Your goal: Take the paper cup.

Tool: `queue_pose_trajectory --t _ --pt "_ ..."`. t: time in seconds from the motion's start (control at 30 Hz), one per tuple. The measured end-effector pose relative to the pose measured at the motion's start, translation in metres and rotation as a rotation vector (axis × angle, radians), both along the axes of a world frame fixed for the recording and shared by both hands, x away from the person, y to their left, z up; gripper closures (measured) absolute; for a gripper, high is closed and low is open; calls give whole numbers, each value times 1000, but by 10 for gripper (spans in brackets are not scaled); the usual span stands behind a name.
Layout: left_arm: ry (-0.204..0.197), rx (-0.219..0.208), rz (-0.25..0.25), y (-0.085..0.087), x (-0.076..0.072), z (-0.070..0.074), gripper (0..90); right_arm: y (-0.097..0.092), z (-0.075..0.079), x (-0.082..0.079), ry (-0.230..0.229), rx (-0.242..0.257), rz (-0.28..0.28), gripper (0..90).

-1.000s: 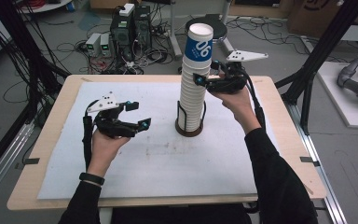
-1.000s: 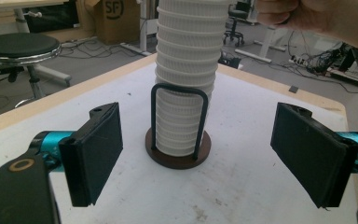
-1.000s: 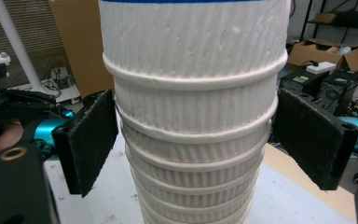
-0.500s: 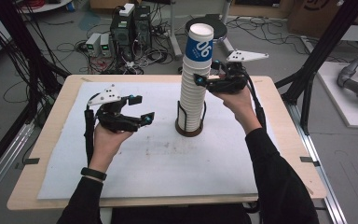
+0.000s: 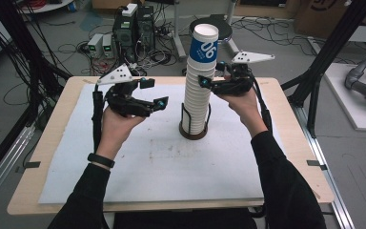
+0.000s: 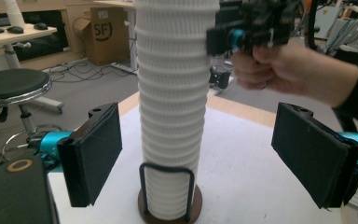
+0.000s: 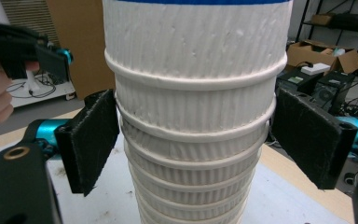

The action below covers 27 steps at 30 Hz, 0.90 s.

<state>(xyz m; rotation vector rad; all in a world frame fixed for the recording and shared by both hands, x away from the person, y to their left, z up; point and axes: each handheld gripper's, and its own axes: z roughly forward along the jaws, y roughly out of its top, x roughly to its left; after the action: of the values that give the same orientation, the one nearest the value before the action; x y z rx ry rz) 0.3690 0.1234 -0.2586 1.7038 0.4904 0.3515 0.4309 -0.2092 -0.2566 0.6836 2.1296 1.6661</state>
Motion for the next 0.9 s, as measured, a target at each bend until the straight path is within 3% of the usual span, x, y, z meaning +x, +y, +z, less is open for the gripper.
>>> queue_pose_trajectory --t 0.7,0.9 --pt "9 -68 -45 -35 38 66 160 0 0 -1 -10 -5 -5 161" --pt "-1 -48 -44 -48 46 82 161 0 0 -1 -13 -8 -5 162"
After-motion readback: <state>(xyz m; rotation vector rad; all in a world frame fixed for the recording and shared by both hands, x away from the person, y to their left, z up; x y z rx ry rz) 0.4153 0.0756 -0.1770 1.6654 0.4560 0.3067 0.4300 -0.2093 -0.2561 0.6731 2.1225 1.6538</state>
